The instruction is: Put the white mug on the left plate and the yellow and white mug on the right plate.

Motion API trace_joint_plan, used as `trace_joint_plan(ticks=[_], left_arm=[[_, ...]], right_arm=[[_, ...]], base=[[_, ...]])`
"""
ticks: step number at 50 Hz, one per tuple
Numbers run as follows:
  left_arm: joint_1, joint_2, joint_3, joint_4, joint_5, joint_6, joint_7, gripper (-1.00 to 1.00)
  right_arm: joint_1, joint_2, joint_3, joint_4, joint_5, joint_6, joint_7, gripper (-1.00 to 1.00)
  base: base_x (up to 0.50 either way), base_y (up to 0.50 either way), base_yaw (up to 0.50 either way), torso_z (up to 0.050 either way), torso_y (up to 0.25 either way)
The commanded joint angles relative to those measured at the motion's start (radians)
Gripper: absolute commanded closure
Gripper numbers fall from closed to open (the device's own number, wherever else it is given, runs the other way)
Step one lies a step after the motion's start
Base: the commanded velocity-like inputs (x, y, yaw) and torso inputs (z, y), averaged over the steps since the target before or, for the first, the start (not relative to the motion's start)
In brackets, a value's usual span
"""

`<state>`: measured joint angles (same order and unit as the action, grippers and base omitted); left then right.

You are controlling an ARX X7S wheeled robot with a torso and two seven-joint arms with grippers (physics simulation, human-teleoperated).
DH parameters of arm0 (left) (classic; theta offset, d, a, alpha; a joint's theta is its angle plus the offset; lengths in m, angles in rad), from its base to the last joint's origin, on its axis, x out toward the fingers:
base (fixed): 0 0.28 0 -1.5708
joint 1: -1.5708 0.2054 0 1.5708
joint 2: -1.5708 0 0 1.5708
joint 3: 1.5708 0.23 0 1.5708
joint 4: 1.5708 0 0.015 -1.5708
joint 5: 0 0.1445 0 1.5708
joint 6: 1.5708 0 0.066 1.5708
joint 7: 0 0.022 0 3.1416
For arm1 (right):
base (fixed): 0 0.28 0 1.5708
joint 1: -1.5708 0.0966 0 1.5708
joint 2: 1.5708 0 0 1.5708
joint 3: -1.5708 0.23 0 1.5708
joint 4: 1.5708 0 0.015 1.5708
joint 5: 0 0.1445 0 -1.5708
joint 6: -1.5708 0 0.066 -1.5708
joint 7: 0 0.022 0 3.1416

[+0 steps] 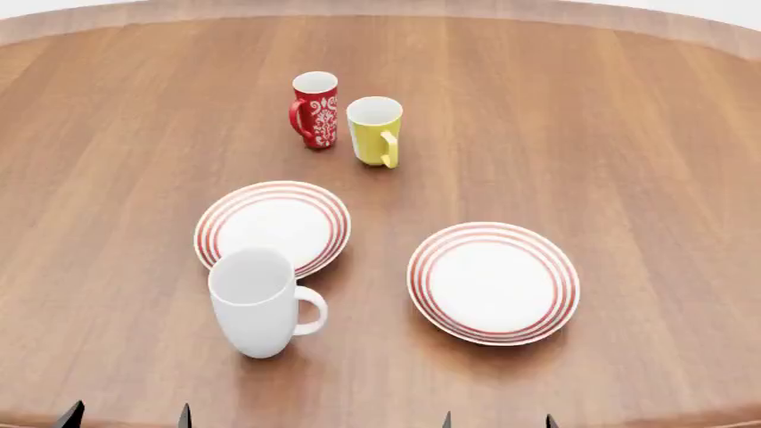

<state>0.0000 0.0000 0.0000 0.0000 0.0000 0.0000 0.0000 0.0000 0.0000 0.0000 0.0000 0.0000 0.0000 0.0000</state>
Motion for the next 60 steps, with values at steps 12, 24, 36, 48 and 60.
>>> trace_joint_plan(ticks=[12, 24, 36, 48, 60], left_arm=[[-0.002, -0.054, 0.041, 0.086, -0.097, -0.083, -0.031, -1.0], [-0.073, -0.091, 0.024, 0.315, -0.126, -0.302, -0.066, -1.0], [-0.098, -0.116, 0.011, 0.342, -0.141, -0.284, -0.09, -1.0], [-0.102, -0.124, 0.015, 0.357, -0.164, -0.29, -0.102, -1.0], [-0.105, -0.132, 0.028, 0.356, -0.176, -0.283, -0.112, -1.0]], right_arm=[[0.006, 0.048, -0.062, -0.035, 0.041, -0.002, 0.062, -1.0], [0.003, 0.103, -0.004, -0.247, 0.097, 0.1, 0.09, -1.0], [-0.06, 0.104, 0.063, -0.312, 0.126, 0.056, 0.169, -1.0], [-0.048, 0.123, 0.038, -0.307, 0.124, 0.062, 0.181, -1.0], [-0.032, 0.138, 0.01, -0.288, 0.124, 0.063, 0.183, -1.0]], base=[[0.0, 0.0, 0.0, 0.0, 0.0], [0.0, 0.0, 0.0, 0.0, 0.0], [0.0, 0.0, 0.0, 0.0, 0.0], [0.0, 0.0, 0.34, 0.0, 0.0], [0.01, 0.0, 0.5, 0.0, 0.0]])
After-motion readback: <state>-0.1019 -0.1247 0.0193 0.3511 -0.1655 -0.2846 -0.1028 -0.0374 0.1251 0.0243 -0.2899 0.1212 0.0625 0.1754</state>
